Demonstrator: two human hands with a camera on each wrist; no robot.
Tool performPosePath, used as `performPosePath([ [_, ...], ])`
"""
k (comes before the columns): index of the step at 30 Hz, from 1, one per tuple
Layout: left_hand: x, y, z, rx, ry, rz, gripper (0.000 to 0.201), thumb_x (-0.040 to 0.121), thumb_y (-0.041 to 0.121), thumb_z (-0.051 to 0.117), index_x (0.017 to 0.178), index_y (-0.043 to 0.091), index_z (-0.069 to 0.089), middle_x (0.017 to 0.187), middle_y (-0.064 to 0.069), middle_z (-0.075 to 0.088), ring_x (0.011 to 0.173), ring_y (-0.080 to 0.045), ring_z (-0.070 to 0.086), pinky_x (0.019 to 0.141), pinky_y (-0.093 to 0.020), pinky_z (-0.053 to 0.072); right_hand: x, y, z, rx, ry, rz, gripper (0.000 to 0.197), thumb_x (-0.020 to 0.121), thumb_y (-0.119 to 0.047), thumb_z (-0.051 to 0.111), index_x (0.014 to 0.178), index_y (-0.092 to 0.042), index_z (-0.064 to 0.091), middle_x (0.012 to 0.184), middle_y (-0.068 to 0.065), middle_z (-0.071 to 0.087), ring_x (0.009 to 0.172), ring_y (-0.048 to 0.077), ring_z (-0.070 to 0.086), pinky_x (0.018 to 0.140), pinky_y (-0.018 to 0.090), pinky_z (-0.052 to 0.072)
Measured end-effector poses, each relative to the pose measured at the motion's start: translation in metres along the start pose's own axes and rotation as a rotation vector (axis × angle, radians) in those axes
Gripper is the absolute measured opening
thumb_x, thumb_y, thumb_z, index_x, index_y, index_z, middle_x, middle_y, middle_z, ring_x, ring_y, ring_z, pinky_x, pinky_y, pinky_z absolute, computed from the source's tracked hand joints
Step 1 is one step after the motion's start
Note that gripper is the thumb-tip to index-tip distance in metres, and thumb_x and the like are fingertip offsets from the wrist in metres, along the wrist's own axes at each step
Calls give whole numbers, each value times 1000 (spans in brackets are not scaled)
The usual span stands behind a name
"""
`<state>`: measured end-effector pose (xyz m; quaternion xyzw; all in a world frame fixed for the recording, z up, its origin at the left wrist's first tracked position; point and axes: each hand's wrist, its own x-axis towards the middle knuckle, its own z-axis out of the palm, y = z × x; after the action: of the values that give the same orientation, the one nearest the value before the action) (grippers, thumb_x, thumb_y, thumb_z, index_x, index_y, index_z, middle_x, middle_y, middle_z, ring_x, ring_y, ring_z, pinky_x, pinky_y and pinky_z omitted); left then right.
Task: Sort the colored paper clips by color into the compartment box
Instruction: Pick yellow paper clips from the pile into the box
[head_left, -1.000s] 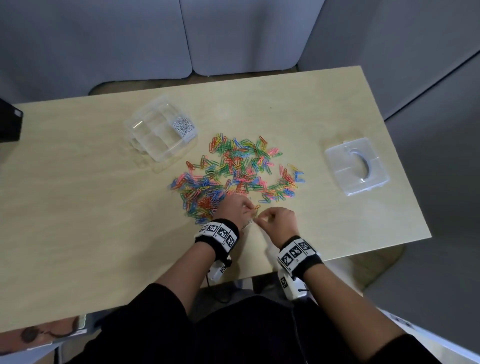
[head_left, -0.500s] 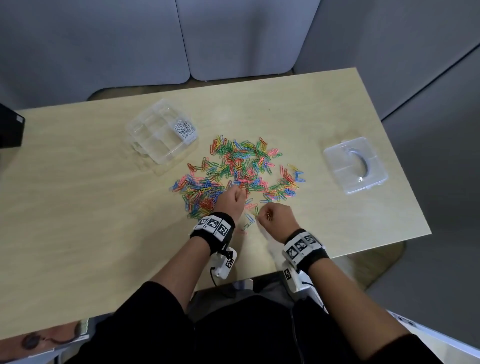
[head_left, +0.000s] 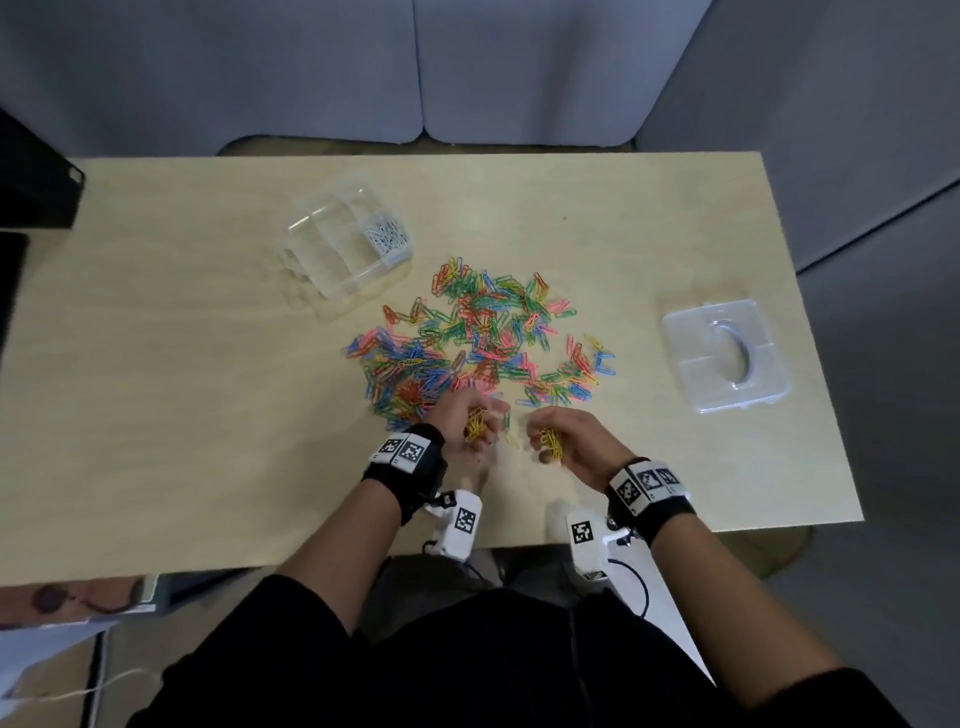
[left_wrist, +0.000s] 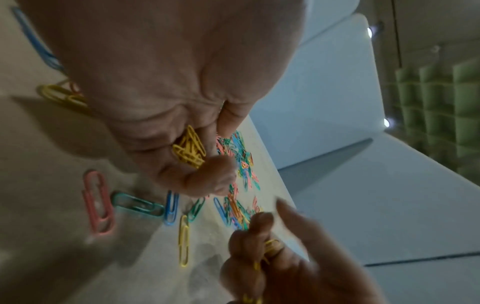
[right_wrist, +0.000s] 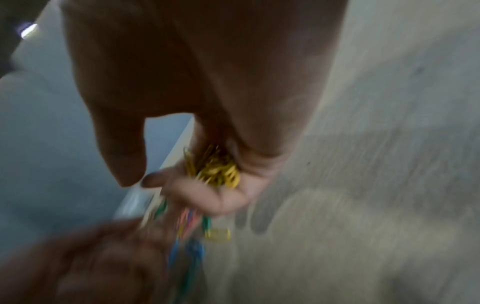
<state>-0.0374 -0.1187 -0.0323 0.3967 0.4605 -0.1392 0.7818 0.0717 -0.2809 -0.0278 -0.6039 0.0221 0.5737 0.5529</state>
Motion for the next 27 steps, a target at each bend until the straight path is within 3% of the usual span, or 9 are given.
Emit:
performPosePath([
  [2, -6, -1, 3, -25, 77, 14, 34, 96, 16, 42, 109, -5, 66, 65, -6, 51, 44, -14, 39, 43, -20, 27, 6, 7, 4, -560, 87, -124, 21, 84, -28, 77, 78, -9, 71, 61, -1, 57, 54, 13, 46, 53, 22, 39],
  [4, -7, -2, 3, 237, 241, 155, 31, 98, 20, 48, 104, 3, 73, 72, -6, 60, 48, -13, 47, 43, -18, 34, 10, 13, 13, -982, 176, -259, 17, 74, -34, 83, 80, -19, 76, 63, -9, 63, 57, 5, 53, 59, 19, 46],
  [7, -5, -2, 6, 632, 423, 408, 21, 94, 28, 61, 96, 14, 77, 93, -2, 72, 83, -16, 64, 71, -24, 48, 11, 15, 24, -1091, 218, -349, 9, 81, -21, 69, 82, -20, 78, 80, -1, 73, 73, 16, 65, 72, 34, 56],
  [9, -3, 4, 17, 731, 479, 489, 20, 91, 30, 66, 97, 13, 75, 89, 1, 69, 84, -14, 62, 76, -24, 47, 11, 13, 21, -1180, 180, -339, 13, 84, -21, 64, 85, -16, 77, 87, 4, 73, 79, 21, 65, 74, 36, 55],
  [12, 7, 18, 39, 872, 429, 584, 12, 89, 27, 68, 96, 20, 75, 86, 3, 66, 79, -11, 59, 74, -24, 48, 9, 8, -1, -1272, 126, -377, 13, 87, -23, 67, 89, -12, 73, 92, 6, 70, 83, 22, 62, 74, 32, 49],
  [14, 18, 24, 56, 964, 390, 618, 9, 87, 27, 69, 94, 26, 74, 96, 5, 69, 85, -11, 62, 79, -29, 54, 7, 5, -24, -1160, 134, -391, 10, 88, -23, 71, 87, -13, 73, 84, 2, 69, 72, 11, 61, 70, 24, 45],
  [16, 24, 28, 74, 1050, 406, 622, 11, 85, 29, 71, 96, 27, 73, 100, 3, 68, 88, -13, 63, 78, -29, 54, 2, -1, -46, -838, 156, -329, 10, 89, -22, 72, 84, -13, 72, 75, -2, 69, 62, 1, 61, 64, 19, 47],
  [20, 36, 32, 96, 1143, 455, 633, 19, 86, 29, 72, 102, 18, 74, 107, -2, 68, 97, -21, 63, 83, -30, 52, -10, -19, -70, -86, 88, -118, 6, 91, -6, 66, 91, -1, 69, 83, 11, 69, 74, 19, 69, 63, 25, 54],
  [27, 45, 38, 90, 1047, 450, 554, 18, 91, 24, 66, 102, 13, 76, 101, -1, 72, 86, -16, 64, 77, -26, 51, -3, -45, -95, 103, -10, -53, 27, 91, 7, 57, 116, 4, 65, 85, 11, 67, 71, 19, 63, 60, 24, 50],
])
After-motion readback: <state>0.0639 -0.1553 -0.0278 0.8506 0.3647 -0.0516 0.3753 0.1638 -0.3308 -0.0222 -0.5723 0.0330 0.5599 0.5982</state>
